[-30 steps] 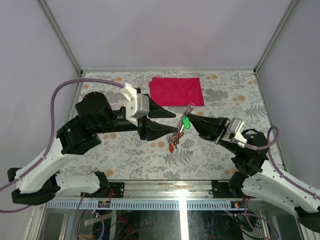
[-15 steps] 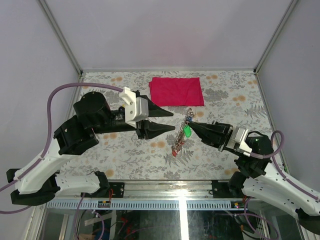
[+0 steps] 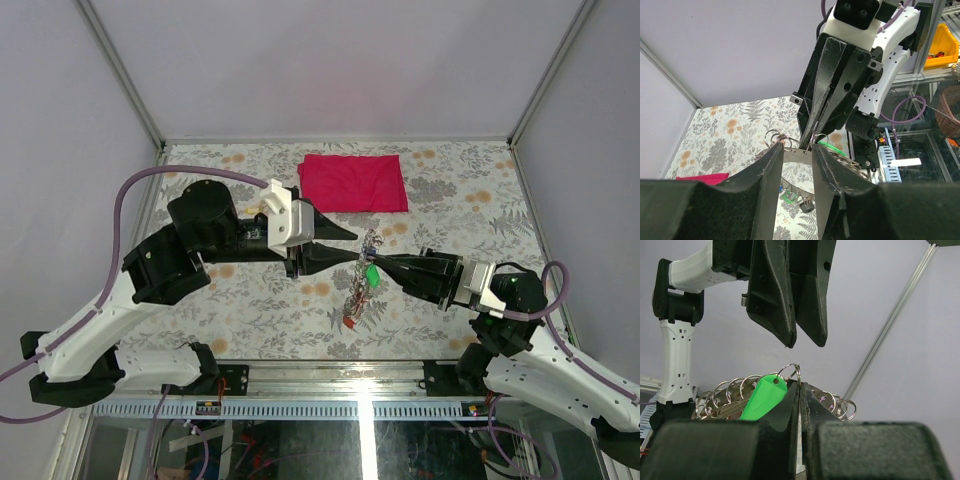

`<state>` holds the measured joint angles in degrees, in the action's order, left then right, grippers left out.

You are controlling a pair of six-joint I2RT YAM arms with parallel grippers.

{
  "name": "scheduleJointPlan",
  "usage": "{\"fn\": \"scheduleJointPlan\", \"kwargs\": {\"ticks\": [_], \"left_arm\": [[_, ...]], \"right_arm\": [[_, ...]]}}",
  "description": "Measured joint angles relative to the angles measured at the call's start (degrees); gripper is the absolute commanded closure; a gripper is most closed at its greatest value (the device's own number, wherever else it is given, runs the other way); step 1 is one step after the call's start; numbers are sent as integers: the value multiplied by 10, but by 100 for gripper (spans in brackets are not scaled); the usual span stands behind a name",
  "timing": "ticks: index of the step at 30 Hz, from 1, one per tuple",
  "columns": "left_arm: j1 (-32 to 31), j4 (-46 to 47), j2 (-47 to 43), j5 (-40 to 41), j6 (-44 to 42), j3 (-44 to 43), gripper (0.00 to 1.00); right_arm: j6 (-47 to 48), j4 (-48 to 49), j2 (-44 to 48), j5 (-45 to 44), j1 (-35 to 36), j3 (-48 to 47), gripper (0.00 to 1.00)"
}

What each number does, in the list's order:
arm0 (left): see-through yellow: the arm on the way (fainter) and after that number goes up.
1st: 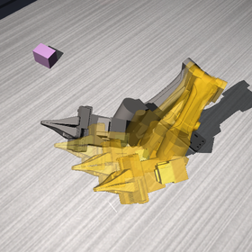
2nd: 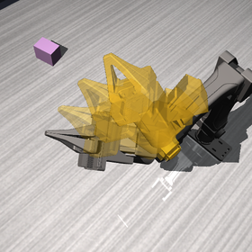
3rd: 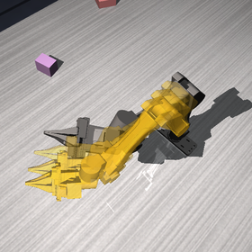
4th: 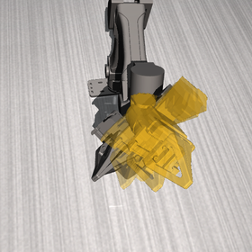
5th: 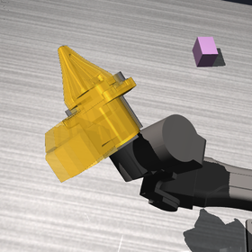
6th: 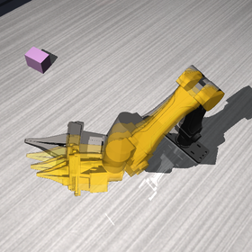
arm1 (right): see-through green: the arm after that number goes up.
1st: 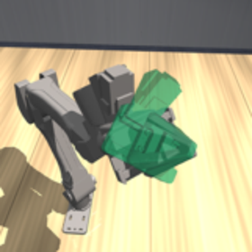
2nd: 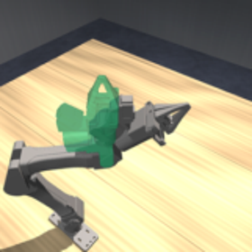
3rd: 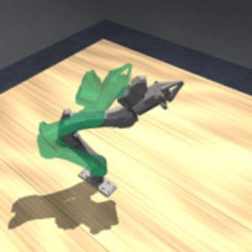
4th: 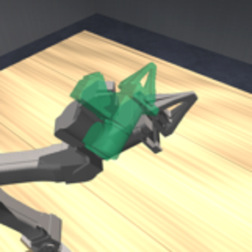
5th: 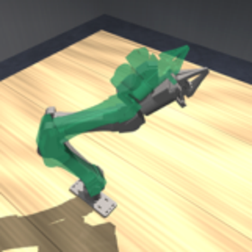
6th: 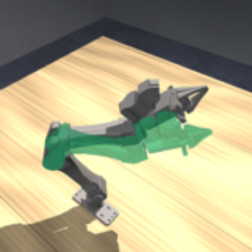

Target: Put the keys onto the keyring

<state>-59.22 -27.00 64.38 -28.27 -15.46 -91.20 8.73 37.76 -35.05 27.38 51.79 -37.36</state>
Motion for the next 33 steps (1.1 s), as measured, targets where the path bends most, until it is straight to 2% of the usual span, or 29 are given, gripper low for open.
{"fn": "scheduleJointPlan", "kwargs": {"ticks": [33], "left_arm": [[0,1,18,-43,-22,10,81]], "right_arm": [[-24,-1,-4,23,0,-13,98]]}}
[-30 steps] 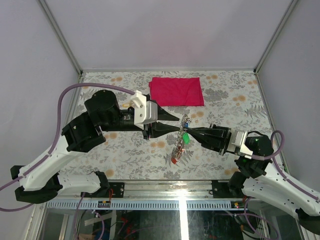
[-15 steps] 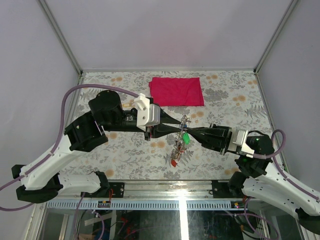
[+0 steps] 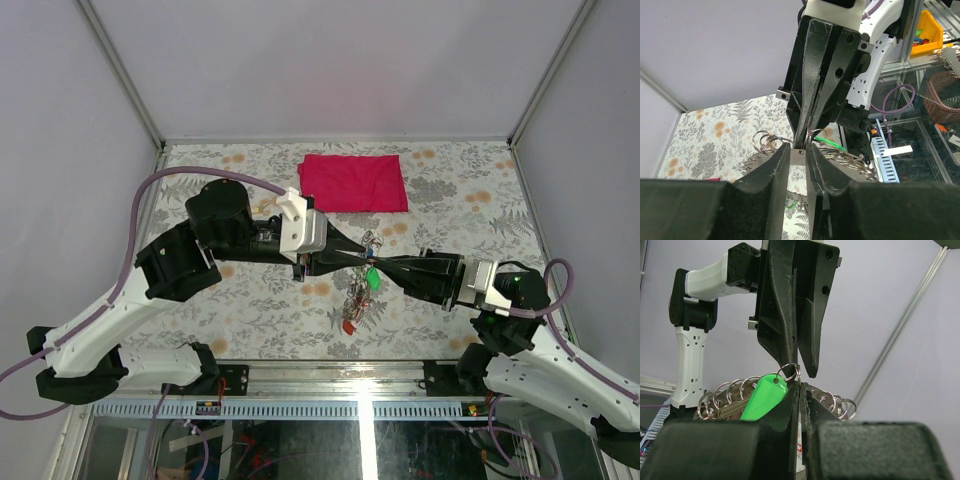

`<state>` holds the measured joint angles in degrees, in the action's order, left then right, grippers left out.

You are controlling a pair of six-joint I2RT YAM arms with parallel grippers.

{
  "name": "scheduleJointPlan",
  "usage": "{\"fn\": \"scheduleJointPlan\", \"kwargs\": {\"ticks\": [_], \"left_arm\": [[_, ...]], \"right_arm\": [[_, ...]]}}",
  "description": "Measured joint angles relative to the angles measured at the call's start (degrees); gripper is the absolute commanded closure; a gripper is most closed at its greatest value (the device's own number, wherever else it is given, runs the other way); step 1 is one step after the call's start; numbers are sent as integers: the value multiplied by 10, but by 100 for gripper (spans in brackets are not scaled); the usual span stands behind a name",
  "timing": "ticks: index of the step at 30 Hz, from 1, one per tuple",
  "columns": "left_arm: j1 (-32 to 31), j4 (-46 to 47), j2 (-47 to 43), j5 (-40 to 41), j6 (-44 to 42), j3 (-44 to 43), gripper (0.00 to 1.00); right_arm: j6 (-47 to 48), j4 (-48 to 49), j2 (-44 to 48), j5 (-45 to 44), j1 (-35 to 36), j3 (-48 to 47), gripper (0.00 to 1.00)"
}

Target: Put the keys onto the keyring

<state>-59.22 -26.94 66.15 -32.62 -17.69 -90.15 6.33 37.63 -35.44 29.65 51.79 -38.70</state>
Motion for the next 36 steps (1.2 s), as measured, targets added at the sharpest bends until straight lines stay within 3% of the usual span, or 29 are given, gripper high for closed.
{"fn": "scheduleJointPlan", "kwargs": {"ticks": [18,23,27,30,36], "left_arm": [[0,2,5,-16,0,0,89],[0,2,7,-22,1,-2,100],[0,0,10,-23,0,-5,100],[0,-4,15,-22,0,-14,100],[-1,-13,26,5,0,-29,100]], "right_arm": [[-8,-14,0,2,0,-7,99],[-8,-15,0,5,0,-8,98],[-9,-21,0,5,0,-9,98],[-9,-25,1,3,0,-13,96],[-2,-75,13,-21,0,-29,84]]}}
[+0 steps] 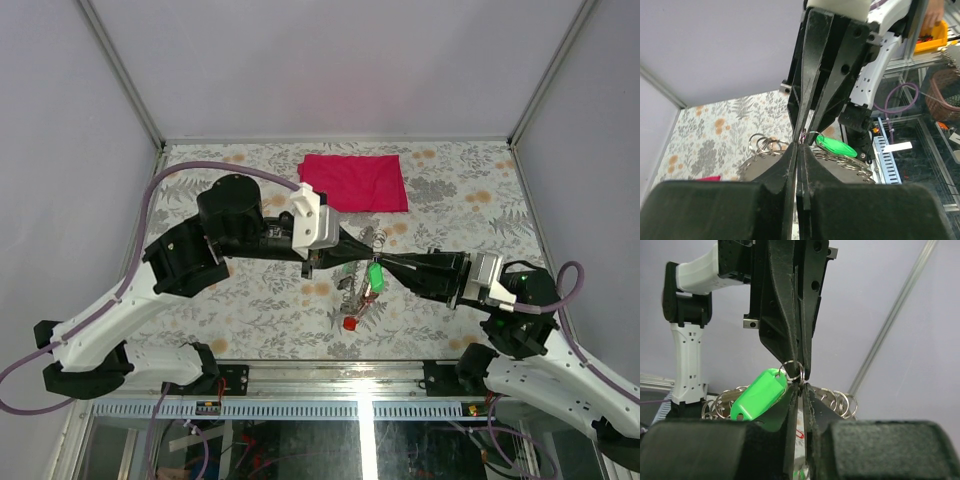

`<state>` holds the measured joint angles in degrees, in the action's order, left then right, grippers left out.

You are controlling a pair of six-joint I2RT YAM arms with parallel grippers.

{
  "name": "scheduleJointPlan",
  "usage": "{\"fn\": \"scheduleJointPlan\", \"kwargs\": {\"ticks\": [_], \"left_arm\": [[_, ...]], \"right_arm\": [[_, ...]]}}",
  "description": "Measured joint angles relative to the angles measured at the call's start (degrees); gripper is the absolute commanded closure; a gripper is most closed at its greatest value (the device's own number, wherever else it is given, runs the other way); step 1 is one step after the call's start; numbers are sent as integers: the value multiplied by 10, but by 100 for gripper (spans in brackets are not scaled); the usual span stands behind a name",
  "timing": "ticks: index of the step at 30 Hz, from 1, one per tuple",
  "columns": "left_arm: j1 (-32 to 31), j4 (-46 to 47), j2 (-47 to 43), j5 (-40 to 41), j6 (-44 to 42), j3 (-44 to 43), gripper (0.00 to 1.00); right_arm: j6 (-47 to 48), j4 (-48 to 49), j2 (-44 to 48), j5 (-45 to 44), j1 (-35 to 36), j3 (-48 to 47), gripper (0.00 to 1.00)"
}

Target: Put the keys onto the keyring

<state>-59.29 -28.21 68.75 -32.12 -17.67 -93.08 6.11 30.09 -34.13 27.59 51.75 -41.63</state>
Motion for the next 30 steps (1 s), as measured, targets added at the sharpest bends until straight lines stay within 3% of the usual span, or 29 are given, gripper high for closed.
{"fn": "scheduleJointPlan", "kwargs": {"ticks": [7,16,23,30], "left_arm": [[-1,-47,17,57,0,0,100],[-1,-67,23,116,0,0,100],[-1,-74,27,189,5,0,100],[-1,-76,55,240,22,3,100]], "right_arm": [[28,-63,43,-48,0,-10,68],[46,-155,81,-134,0,-26,61],[-24,-288,26,-248,0,-112,56],[-112,-378,-33,-292,0,-175,56]]}}
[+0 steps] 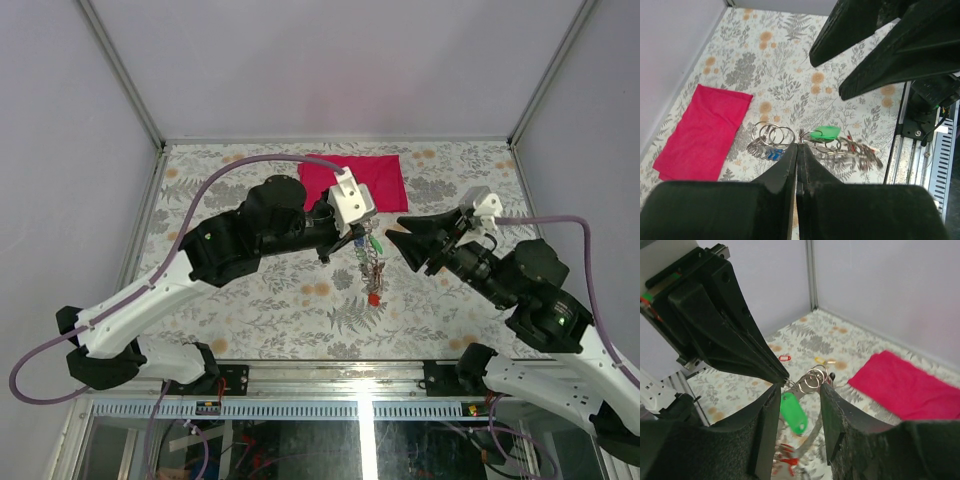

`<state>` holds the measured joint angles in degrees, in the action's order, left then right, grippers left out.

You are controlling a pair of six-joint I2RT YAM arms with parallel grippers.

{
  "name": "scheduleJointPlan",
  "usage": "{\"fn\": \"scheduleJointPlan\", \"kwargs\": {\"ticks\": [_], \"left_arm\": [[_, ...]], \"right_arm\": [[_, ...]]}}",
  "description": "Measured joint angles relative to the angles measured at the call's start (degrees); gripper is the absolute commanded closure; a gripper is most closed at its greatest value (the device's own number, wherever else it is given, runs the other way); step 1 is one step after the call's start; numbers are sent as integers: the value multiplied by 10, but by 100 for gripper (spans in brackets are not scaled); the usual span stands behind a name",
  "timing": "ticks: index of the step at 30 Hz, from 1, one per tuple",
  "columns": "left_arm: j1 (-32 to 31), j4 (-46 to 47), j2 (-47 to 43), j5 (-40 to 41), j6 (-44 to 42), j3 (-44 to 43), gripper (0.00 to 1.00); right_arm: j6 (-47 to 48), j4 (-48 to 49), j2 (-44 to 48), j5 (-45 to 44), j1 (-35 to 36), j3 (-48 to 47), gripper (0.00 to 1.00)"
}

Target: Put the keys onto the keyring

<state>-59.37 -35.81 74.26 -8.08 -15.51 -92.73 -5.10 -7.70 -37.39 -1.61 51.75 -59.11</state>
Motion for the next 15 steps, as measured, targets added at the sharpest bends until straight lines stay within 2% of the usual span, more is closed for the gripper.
{"fn": "scheduleJointPlan", "kwargs": {"ticks": [10,15], "left_arm": [[7,-4,13,21,26,15,100],[14,-4,12,30,36,23,100]], "right_arm": [[-139,-151,-89,-19,0,-109,54],[-182,-185,-126,17,-21,-154,53]]}}
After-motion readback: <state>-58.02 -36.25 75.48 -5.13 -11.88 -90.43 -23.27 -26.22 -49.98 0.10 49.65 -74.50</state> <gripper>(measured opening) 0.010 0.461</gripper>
